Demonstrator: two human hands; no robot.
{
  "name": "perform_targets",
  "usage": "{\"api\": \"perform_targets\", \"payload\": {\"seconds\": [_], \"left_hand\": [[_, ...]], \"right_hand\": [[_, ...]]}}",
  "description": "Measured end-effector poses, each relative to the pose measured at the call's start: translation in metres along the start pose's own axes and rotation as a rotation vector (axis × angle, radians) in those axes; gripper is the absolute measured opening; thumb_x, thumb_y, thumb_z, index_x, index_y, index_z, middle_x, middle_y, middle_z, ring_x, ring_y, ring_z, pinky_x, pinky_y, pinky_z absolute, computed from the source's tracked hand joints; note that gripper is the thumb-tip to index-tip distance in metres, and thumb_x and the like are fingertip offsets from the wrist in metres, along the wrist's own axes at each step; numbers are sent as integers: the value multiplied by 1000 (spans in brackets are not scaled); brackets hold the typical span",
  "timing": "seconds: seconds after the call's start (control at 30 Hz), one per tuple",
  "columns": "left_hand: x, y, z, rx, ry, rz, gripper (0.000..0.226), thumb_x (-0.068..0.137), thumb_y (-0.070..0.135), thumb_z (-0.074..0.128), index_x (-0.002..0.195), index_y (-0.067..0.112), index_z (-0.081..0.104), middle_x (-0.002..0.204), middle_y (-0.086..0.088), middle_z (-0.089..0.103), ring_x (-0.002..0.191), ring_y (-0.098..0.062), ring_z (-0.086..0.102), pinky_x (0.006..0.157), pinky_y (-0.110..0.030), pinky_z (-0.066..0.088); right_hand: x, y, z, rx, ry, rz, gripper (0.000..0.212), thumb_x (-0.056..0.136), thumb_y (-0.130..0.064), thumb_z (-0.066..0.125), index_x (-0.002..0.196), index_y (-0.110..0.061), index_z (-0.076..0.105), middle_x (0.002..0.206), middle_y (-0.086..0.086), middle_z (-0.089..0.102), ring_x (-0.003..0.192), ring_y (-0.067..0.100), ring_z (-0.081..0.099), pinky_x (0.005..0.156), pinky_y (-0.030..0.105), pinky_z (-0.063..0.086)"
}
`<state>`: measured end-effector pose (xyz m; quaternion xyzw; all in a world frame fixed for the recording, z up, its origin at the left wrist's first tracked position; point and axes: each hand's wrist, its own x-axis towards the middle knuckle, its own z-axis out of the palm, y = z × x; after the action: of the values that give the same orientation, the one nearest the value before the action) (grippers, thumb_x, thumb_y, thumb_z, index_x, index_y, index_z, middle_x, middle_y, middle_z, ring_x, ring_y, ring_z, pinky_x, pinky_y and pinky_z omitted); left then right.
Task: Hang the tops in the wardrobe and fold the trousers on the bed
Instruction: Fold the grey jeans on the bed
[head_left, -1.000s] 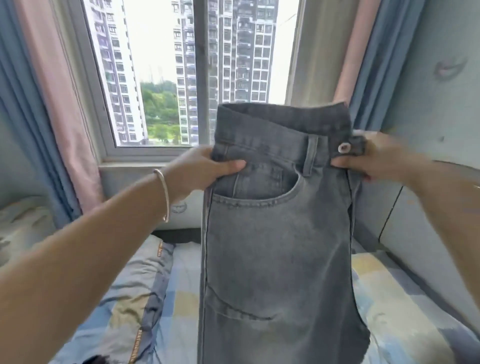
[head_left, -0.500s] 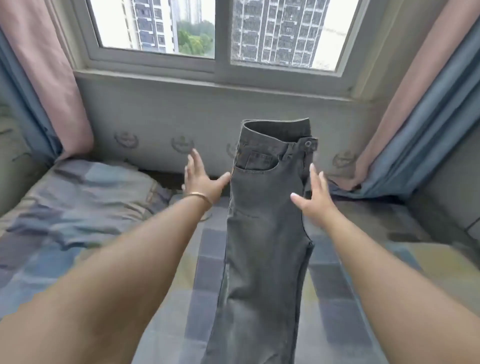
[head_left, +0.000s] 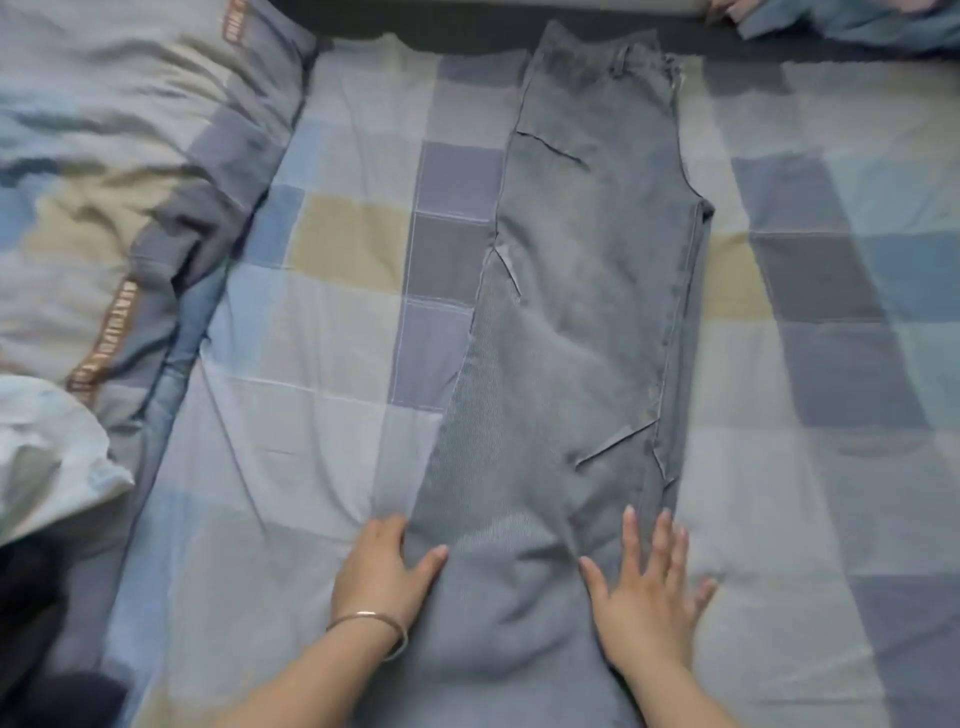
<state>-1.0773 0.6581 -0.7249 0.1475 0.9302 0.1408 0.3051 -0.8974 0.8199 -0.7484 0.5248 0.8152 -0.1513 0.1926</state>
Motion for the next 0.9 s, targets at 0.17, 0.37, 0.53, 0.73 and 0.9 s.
{"api": "perform_targets", "payload": {"seconds": [0.17, 0.37, 0.53, 0.73, 0.9], "left_hand": [[-21, -11, -14, -127, -159, -39, 29, 92, 37, 52, 111, 17, 61, 115, -6, 65, 108, -25, 58, 85, -27, 42], [-76, -43, -17, -278, -182, -124, 12, 91, 25, 57, 100, 31, 50, 106, -1, 61, 99, -28, 60, 78, -29, 40], [-115, -55, -26, -422, -152, -133, 34, 82, 25, 68, 81, 51, 46, 87, 8, 65, 83, -21, 61, 72, -32, 42], [-130, -52, -37, -618, -355, -170, 10, 87, 28, 66, 85, 19, 69, 76, 12, 67, 85, -16, 61, 75, -25, 42], [-140, -56, -37, -606, -393, -128, 20, 88, 19, 63, 76, 11, 77, 76, 7, 74, 81, -9, 63, 59, -6, 44]], "right_hand": [[-17, 2, -19, 94, 49, -52, 78, 90, -50, 47, 150, -24, 5, 158, 8, 9, 144, 26, 12, 113, 45, 19], [-113, 18, -6, 896, -16, 404, 48, 77, -10, 73, 121, -9, 53, 95, 10, 63, 90, 29, 61, 73, 30, 40], [-169, 23, 5, 1010, -279, 367, 24, 71, -21, 79, 84, -31, 61, 84, -7, 68, 83, 13, 62, 74, 18, 43], [-185, 51, -8, 1041, -185, 258, 14, 79, -15, 71, 78, -27, 66, 65, -21, 69, 59, -10, 60, 56, 7, 43], [-196, 72, -1, 1160, -11, 387, 15, 85, -2, 62, 81, -15, 67, 70, -2, 70, 73, 19, 63, 55, 8, 43]]}}
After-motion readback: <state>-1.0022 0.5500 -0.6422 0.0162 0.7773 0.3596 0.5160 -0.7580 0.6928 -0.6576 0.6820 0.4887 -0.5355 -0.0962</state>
